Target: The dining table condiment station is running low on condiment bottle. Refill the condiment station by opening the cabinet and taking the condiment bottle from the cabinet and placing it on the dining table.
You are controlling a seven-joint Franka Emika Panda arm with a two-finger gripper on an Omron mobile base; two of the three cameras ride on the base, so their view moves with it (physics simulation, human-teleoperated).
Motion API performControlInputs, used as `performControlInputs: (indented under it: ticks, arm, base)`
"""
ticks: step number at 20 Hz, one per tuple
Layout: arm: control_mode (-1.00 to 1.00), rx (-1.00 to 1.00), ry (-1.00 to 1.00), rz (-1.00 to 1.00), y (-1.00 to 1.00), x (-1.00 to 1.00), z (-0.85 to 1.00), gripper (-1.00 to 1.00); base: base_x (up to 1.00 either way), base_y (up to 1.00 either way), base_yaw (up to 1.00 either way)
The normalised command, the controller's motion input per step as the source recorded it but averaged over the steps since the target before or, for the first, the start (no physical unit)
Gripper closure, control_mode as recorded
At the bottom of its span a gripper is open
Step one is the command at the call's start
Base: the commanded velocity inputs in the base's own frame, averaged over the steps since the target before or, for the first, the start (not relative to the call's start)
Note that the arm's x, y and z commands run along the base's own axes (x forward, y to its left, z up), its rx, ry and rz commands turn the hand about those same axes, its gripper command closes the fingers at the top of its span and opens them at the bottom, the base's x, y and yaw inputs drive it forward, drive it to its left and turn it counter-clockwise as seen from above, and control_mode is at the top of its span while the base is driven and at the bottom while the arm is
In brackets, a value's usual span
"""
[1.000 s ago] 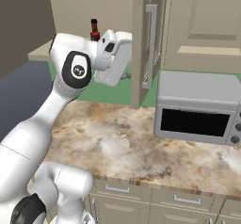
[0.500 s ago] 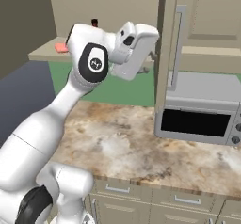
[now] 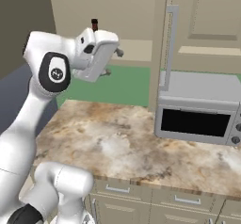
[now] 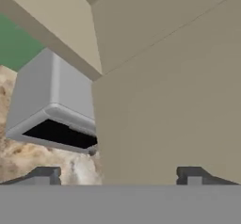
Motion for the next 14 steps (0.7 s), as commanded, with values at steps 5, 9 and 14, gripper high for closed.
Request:
performControlInputs:
  ticks: [5,9,14]
  arm:
    - [-1.00,0.41,-0.22,0.22,0.81,0.00,-0.06,-1.00]
    - [-1.00,0.62,-0.29,0.24,0.70,0.00,0.00,-1.00]
    - [-1.00,0.59,-0.35,0.25,0.71,0.03,0.00,-1.00]
  base:
    - [0.00,0.00,0.00]
    - [0.00,0.00,0.00]
    - [0.00,0.00,0.00]
